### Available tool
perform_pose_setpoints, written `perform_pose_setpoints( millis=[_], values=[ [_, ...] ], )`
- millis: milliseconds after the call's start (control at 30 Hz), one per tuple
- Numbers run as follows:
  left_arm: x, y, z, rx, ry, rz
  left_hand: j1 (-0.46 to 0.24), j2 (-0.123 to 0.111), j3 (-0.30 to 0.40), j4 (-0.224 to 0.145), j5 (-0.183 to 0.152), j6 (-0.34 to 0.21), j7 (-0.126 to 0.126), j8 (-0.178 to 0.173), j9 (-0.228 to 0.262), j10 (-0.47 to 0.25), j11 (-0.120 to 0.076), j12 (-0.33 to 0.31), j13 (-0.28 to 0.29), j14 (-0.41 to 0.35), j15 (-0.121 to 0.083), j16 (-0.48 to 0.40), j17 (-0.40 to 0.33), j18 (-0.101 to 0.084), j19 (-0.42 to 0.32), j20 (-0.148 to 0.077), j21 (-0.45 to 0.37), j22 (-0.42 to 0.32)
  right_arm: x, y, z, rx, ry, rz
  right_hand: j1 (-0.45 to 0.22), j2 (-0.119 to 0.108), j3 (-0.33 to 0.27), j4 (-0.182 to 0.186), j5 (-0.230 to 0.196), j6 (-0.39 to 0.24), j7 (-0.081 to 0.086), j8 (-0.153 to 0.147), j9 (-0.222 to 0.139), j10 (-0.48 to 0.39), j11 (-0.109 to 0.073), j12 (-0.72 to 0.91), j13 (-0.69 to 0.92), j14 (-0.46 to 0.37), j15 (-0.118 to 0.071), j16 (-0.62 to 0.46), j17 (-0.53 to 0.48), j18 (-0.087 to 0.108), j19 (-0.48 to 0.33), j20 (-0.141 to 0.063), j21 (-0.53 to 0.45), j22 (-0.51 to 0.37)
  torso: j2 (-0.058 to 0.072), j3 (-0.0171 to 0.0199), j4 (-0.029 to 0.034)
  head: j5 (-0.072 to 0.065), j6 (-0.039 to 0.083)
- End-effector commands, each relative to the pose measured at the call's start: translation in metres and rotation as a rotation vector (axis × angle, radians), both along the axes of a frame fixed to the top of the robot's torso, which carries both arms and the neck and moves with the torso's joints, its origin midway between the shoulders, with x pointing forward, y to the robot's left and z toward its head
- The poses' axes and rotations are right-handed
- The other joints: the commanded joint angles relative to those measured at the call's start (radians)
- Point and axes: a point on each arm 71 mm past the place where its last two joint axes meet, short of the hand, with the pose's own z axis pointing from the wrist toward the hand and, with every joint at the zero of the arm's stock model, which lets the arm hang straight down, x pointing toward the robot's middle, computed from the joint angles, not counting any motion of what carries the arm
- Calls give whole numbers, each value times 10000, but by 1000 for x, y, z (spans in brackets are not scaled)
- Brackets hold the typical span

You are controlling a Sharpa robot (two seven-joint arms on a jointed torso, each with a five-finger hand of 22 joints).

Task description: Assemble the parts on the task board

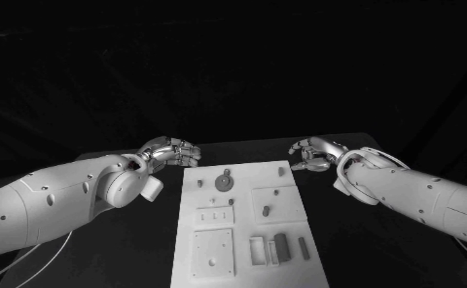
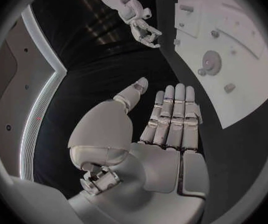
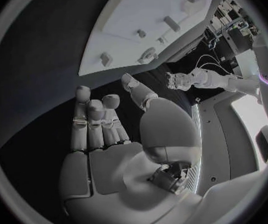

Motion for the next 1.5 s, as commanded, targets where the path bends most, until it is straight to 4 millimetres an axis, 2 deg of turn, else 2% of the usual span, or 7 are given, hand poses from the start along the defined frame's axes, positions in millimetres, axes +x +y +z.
perform_pose_setpoints(
  millis=[33,167,333,767,1067,1200,1500],
  values=[
    [-2,-6,0,-121,-78,-356,77,12,-54,7,42,-53,8,-58,-8,-83,21,-57,-10,-90,14,-78,-14,-83,-87,-22,-63,-14,-2,2,-9,-108,125,391,88,-49,-45,-5,36,-125,-15,-74,-37,-98,-7,-50,-14,-105,-10,-19,-17,70,-90,10,-45,119,6,-36,35,-29,-52],
    [-1,-6,-1,-66,-32,-276,54,27,-68,16,42,-70,48,-79,-11,-82,36,-81,-12,-78,31,-85,-13,-89,-99,-21,-57,-12,-1,3,-16,-150,222,392,96,-49,-48,-2,35,-155,-28,-87,-51,-102,-17,-45,-16,-113,-17,-13,-17,70,-92,17,-44,122,17,-49,59,-14,-80],
    [-1,-7,-2,-69,-9,-304,38,55,-68,25,47,-69,91,-91,-8,-55,44,-91,-7,-30,40,-73,-4,-86,-96,-19,-45,-6,0,5,-24,-181,326,391,96,-13,-56,2,34,-138,-49,-72,-58,-91,-39,-23,-14,-106,-35,15,-10,70,-77,24,-31,130,10,-51,46,35,-119],
    [-4,-12,-2,-84,74,-412,-56,139,-56,49,51,-35,138,-102,6,20,66,-113,10,96,42,-37,28,-61,-63,-18,-16,9,3,7,-35,-291,587,288,94,135,-76,2,76,-23,-79,11,-71,-21,-70,88,5,-54,-74,140,18,70,10,-2,47,163,23,-61,62,52,-208],
    [-5,-13,-2,-45,141,-369,-193,88,-88,54,-9,-75,268,-155,5,29,90,-165,21,179,16,-20,62,-36,1,-33,8,22,4,10,-36,-292,552,271,94,243,-74,5,98,86,-71,80,-74,20,-65,165,23,-19,-74,220,35,70,64,-29,102,179,-1,-44,21,143,-280],
    [-5,-13,-2,-51,143,-379,-202,88,-90,56,-10,-78,274,-157,5,31,91,-167,22,183,16,-20,64,-36,2,-33,8,22,5,10,-36,-305,544,236,89,288,-76,4,105,175,-65,132,-70,51,-59,211,32,11,-70,265,41,70,101,-49,138,185,8,-48,42,129,-279],
    [-6,-14,-2,-58,154,-406,-221,96,-91,63,-12,-70,279,-155,10,44,87,-165,28,188,14,-20,69,-36,4,-33,7,22,7,11,-36,-307,522,157,75,372,-65,12,120,235,-64,166,-76,83,-58,258,38,45,-69,310,43,70,143,-71,176,187,5,-48,29,159,-290]
  ],
)
